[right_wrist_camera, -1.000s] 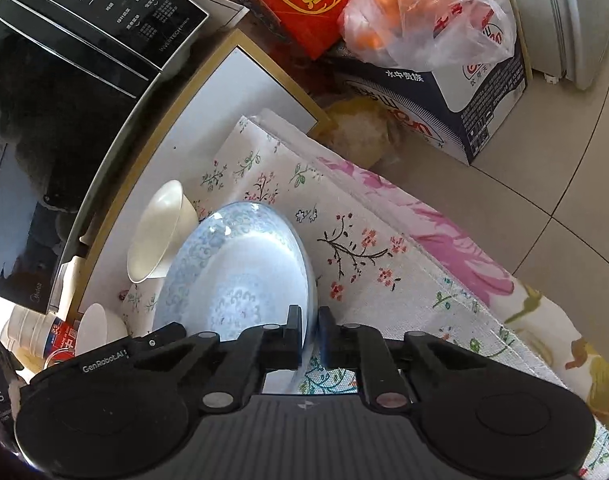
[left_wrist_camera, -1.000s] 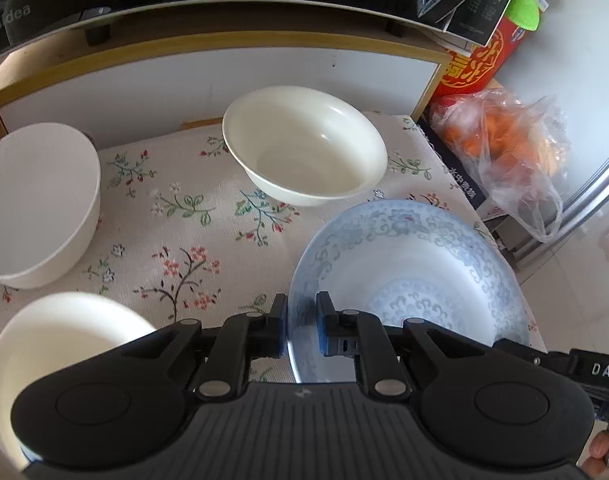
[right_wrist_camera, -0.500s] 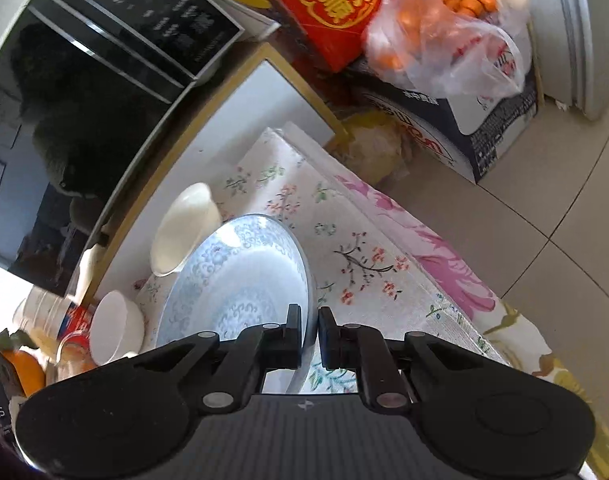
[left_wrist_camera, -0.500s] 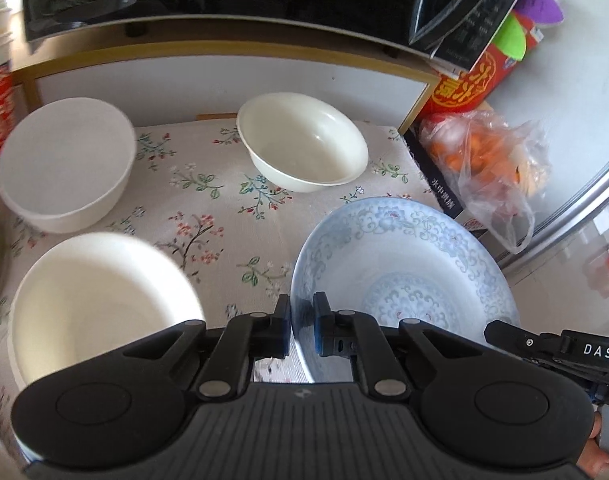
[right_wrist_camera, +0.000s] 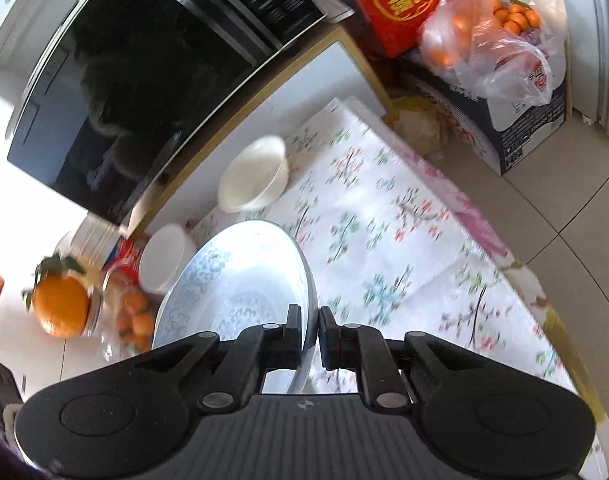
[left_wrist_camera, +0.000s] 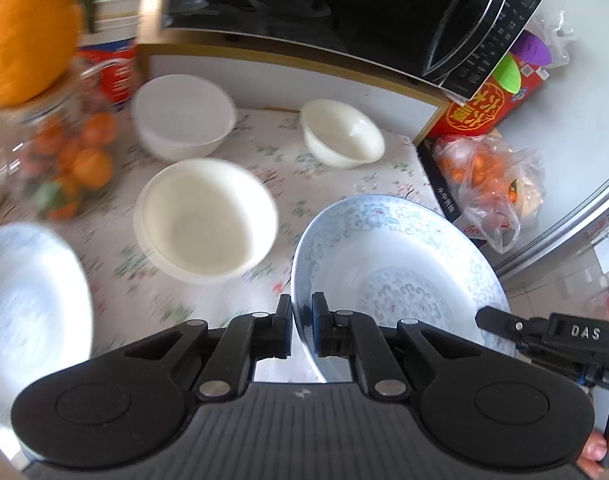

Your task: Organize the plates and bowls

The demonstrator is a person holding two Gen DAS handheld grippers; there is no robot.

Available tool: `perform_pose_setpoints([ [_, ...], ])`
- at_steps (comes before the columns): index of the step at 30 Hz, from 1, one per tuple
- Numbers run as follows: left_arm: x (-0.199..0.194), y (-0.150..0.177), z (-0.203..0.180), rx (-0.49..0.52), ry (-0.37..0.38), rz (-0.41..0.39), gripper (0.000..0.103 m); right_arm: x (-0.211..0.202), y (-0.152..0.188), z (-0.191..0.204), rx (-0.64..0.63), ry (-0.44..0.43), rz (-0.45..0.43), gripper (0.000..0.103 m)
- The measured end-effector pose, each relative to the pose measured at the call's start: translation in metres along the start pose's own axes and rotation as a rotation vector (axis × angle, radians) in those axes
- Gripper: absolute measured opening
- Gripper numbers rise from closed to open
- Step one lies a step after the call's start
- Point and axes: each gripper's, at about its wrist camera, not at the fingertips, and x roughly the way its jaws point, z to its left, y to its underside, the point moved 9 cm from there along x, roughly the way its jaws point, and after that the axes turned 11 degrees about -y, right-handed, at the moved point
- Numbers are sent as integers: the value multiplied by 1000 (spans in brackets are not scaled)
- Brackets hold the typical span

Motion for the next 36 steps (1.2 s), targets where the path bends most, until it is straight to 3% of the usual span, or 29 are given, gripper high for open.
perform_pose_setpoints([
  [9, -21, 36, 36, -53, -5, -12, 7, 4, 42, 24, -66, 17, 74, 9],
  [18, -9, 58, 54, -65, -17, -22, 8, 21, 65, 21, -110, 43, 92, 10],
  [22, -5, 61, 54, -16, -35, -36, 8, 30, 73, 18, -150, 70, 111, 10],
  [29, 11, 74, 63, -8, -39, 30, 9, 46, 81, 14, -177, 107, 158, 9],
  [36, 16, 79, 64, 21, -55, 39, 9, 56, 89, 7, -169, 132, 189, 10],
])
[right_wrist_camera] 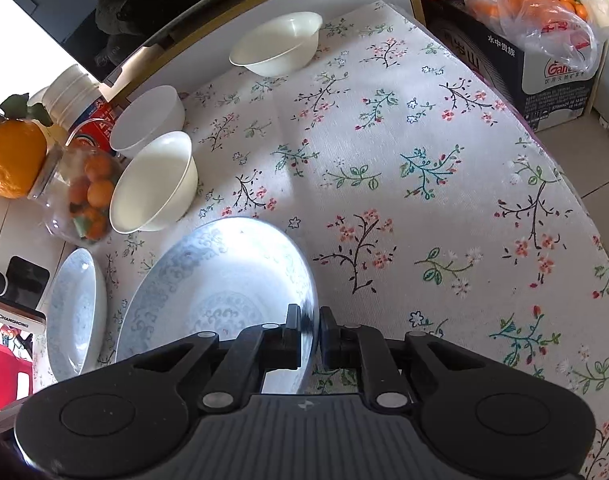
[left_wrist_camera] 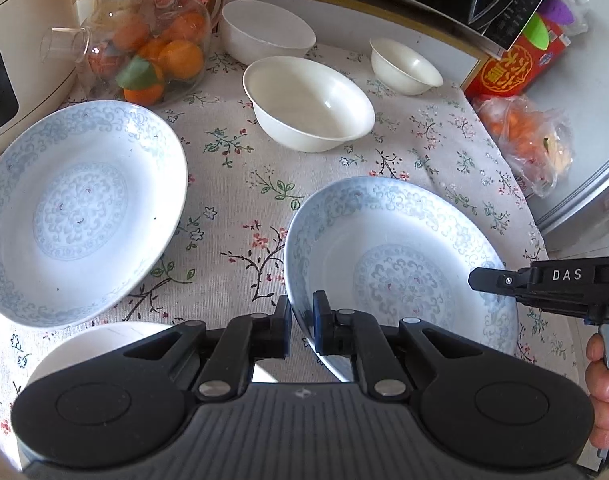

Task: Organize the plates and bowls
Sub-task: 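Lower the blue-patterned plate onto the tablecloth and open both grippers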

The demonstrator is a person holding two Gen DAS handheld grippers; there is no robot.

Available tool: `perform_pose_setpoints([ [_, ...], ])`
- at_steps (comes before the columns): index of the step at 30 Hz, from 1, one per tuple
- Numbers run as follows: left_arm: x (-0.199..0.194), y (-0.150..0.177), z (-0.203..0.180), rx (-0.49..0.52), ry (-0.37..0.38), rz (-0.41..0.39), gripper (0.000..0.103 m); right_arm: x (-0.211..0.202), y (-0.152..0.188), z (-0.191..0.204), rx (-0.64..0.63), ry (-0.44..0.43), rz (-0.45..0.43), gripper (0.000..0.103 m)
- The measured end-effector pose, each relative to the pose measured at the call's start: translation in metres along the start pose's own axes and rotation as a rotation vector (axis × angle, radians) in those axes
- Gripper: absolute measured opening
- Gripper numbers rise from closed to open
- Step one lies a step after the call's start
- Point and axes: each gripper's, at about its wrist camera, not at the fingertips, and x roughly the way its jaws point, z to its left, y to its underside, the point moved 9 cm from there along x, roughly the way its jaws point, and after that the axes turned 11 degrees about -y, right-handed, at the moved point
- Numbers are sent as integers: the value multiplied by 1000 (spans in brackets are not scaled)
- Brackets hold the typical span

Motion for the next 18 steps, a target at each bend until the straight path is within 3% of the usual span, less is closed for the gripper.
perform_pose_setpoints([
  [18, 7, 4, -3, 46, -23, 19, 10, 10, 3, -6, -6, 16, 10, 13],
])
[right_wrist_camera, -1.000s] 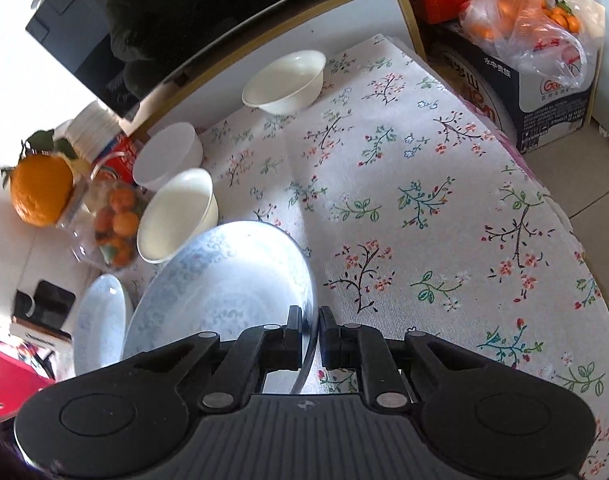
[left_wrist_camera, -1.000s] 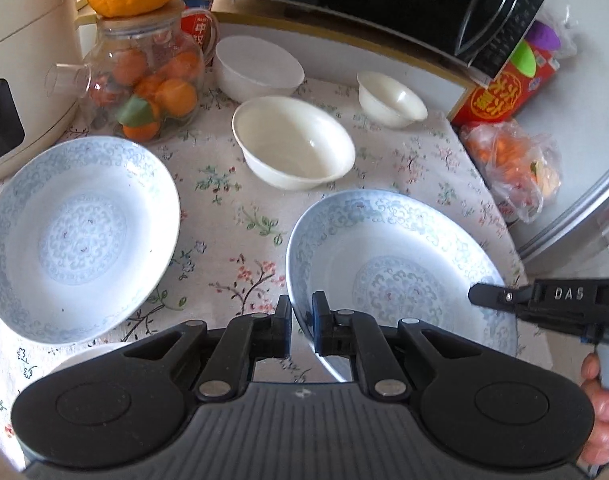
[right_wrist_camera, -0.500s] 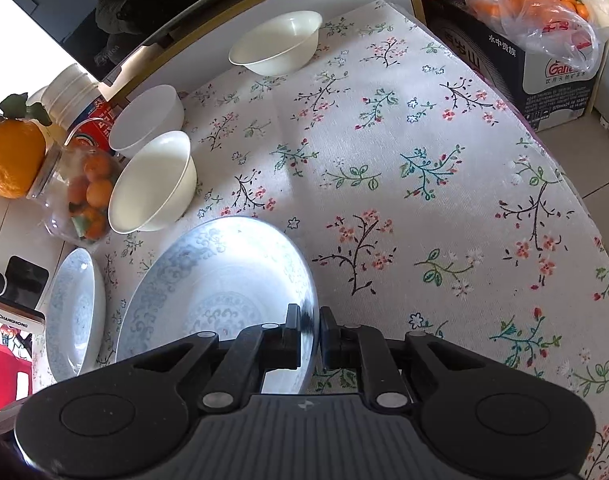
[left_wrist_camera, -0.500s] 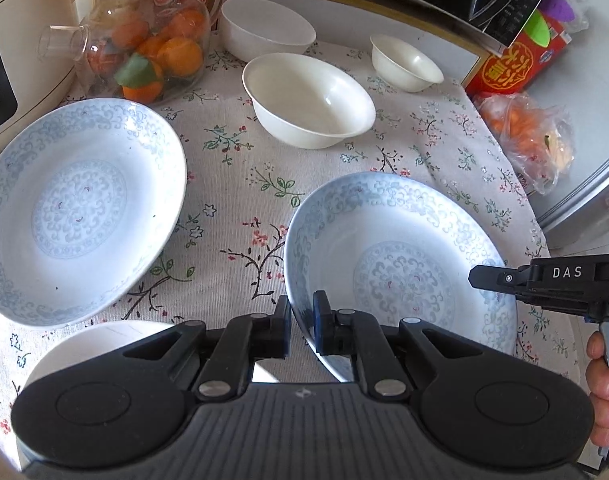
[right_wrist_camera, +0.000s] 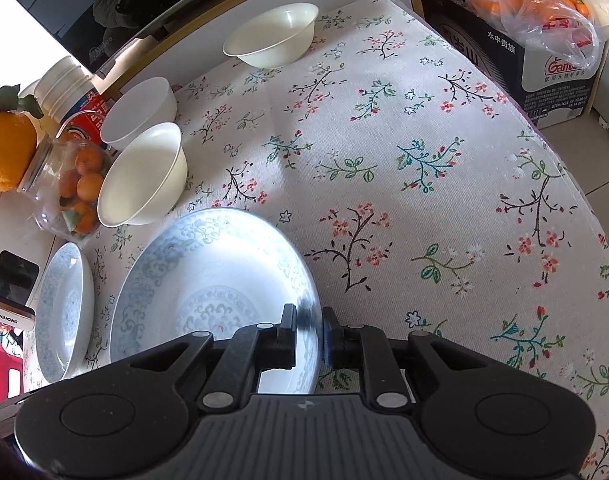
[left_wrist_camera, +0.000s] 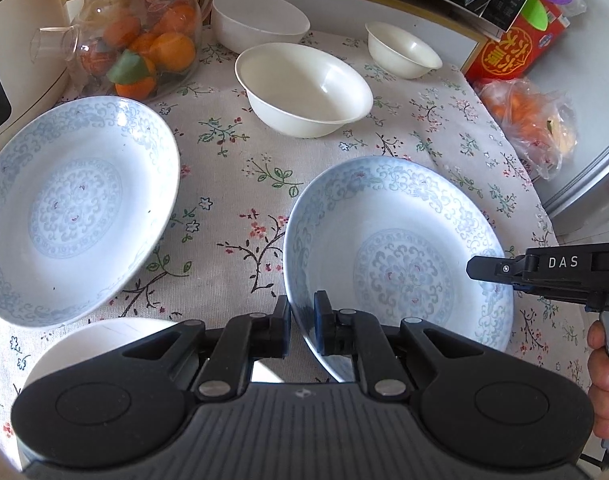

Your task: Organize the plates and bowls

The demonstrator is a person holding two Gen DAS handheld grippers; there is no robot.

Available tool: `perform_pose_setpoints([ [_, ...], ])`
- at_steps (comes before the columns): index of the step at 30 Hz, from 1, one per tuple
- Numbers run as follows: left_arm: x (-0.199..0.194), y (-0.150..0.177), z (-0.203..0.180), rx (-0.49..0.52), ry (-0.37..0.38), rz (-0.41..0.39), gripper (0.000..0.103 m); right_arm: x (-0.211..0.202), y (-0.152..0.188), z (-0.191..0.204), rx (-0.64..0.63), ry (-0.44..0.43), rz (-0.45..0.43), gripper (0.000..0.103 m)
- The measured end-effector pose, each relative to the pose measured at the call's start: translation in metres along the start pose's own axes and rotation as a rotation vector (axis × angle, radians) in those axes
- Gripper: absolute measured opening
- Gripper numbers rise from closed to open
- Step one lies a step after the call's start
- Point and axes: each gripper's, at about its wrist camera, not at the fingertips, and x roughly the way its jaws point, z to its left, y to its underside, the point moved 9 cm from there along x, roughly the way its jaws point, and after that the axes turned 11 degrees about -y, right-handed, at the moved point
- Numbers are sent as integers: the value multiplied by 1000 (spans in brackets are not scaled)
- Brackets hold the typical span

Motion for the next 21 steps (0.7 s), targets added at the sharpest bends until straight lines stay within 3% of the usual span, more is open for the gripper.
perform_pose_setpoints([
  [3, 0, 0, -2, 23, 3, 0, 12, 1, 0, 1, -17, 0, 8, 15],
  [6, -1, 1, -1, 19, 0, 3, 23, 0, 1, 1, -31, 11, 12, 16],
  [9, -4, 1, 1, 11, 4, 2, 28, -2, 0, -1, -34, 19, 10, 21],
  [11, -10, 0, 4, -5, 10, -5, 40, -6, 0, -3, -32, 25, 4, 32],
  [12, -13, 0, 6, -9, 12, -12, 46, -7, 0, -3, -31, 26, 2, 33],
  [15, -24, -1, 9, -2, 15, -35, 52, -13, 0, -4, -31, 27, 0, 40],
  [18, -38, -2, 11, 9, 16, -79, 68, -20, 1, -2, -31, 25, -6, 48],
  [21, -55, -4, 14, 31, 16, -126, 78, -27, 0, 4, -33, 14, -20, 66],
])
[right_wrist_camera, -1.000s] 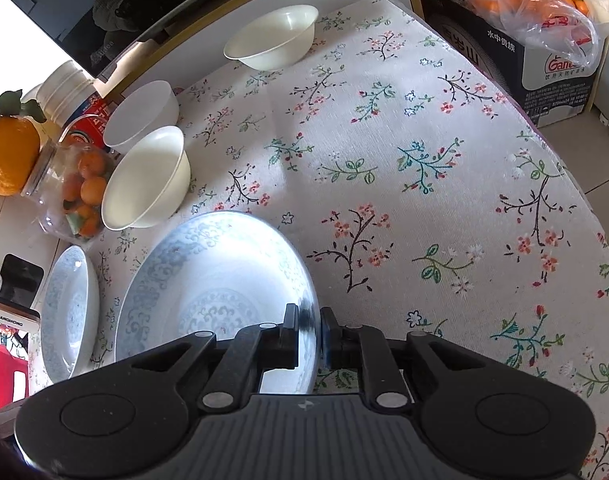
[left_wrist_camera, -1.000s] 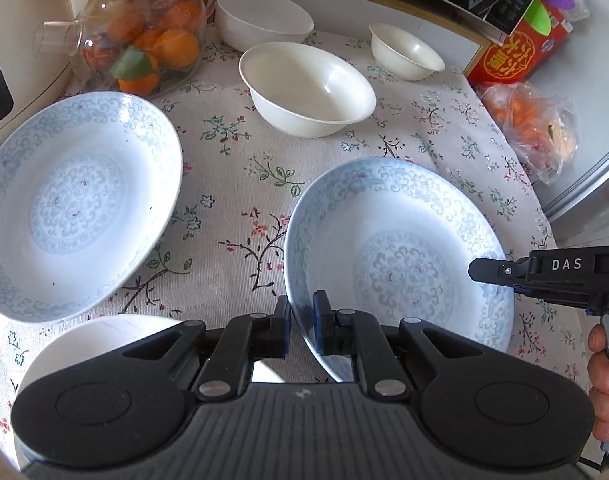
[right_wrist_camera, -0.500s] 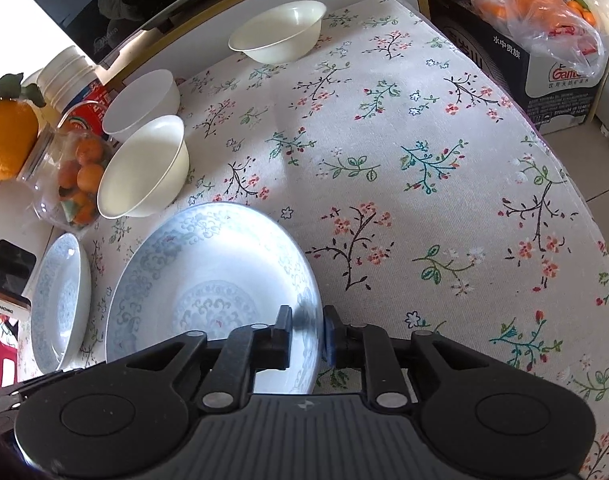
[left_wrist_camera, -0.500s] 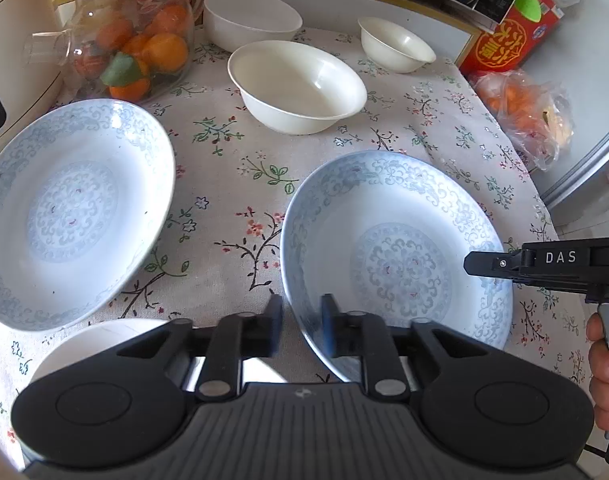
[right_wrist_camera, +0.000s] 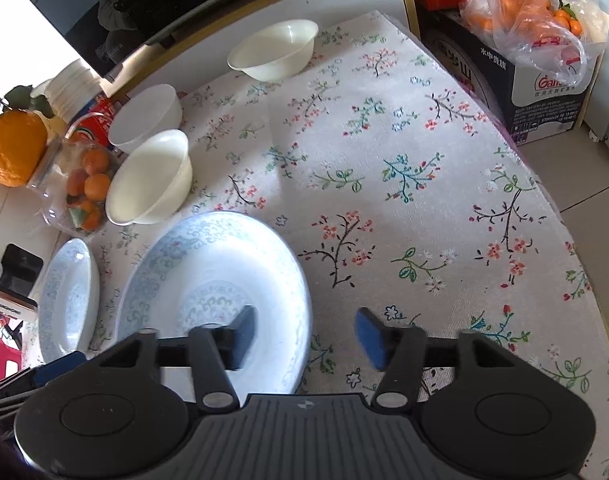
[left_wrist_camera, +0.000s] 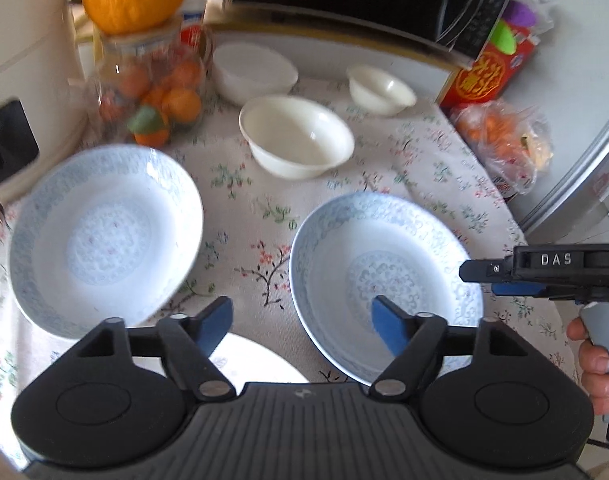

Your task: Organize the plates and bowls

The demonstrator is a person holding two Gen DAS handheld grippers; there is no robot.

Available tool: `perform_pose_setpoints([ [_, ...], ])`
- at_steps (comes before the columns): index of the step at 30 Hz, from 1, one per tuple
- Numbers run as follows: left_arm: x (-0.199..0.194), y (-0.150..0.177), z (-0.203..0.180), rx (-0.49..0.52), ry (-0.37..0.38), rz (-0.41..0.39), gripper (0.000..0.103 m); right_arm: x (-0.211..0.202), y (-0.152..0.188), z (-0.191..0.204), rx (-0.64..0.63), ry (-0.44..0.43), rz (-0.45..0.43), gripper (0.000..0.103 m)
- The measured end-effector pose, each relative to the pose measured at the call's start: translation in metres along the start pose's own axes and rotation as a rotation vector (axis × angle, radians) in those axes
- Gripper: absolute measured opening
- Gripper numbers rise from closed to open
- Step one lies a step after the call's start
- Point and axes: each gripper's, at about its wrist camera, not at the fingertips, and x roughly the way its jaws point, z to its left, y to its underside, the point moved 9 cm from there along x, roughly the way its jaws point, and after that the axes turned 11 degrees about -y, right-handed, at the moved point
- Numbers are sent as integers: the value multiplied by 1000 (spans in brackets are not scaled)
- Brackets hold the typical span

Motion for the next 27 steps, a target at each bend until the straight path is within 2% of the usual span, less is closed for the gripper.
perform_pose_setpoints([
  [4, -16, -4, 5, 8, -1, -33, 91, -12, -3, 12, -18, -25, -24, 75],
  [10, -36, -13, 20, -25, -22, -78, 103, -26, -10, 32, -78, -42, -63, 86],
  [13, -40, -22, 31, -32, -54, -97, 103, -26, -11, 41, -122, -25, -74, 89],
  [16, -38, -34, 49, -49, -122, -86, 103, -23, -9, 53, -161, -23, -68, 89],
  [21, -39, -49, 84, -117, -173, -96, 103, -14, -6, 75, -199, -52, -56, 90],
  [27, -23, -48, 129, -207, -256, -131, 103, 3, -8, 106, -223, -109, -55, 90],
])
